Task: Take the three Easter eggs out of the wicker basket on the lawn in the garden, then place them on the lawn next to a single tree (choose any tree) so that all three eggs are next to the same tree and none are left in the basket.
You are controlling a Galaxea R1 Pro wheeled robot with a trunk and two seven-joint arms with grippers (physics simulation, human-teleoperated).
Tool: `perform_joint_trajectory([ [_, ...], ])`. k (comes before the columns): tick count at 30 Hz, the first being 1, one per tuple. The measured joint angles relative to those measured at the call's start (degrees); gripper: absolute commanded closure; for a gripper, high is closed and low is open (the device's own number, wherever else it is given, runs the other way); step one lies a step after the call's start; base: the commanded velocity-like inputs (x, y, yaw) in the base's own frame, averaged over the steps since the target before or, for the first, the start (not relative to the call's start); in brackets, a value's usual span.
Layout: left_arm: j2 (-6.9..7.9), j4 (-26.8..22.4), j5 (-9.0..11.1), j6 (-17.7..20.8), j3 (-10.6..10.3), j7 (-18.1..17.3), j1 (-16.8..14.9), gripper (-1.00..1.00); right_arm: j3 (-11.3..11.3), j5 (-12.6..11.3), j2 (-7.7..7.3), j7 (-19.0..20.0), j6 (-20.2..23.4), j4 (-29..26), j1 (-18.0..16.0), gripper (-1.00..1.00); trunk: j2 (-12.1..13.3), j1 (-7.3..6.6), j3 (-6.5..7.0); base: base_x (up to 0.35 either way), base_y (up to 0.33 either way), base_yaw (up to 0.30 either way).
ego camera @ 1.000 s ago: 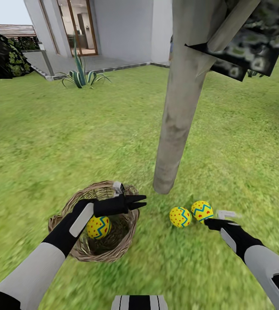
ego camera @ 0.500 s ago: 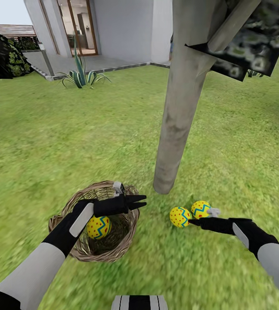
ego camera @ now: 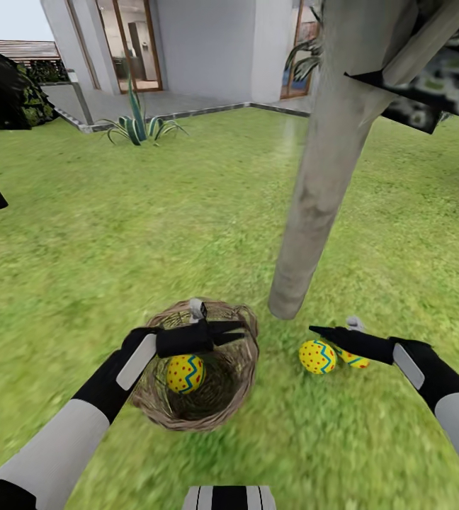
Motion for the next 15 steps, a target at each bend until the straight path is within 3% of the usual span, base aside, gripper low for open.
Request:
perform_joint_trajectory([
  [3,0.07,0.0,0.0,0.0,0.1,-0.1,0.0,-1.0,0.2,-1.4,0.2,0.3,0.0,-0.2,0.0,-1.0,0.0,0.0,0.0,0.0,0.303,0.0],
  [8,0.29,0.0,0.0,0.0,0.1,-0.1,0.0,-1.0,0.3,-1.8,0.28,0.4,0.1,-0.9,0.0,-1.0,0.0,0.0,0.0,0.0,0.284,0.0],
  [15,0.38,0.0,0.1,0.0,0.1,-0.2,0.0,-1.0,0.4,-1.9,0.28,0.5,0.1,-1.9,0.0,-1.0,0.0,0.0,0.0,0.0,0.049,0.0],
])
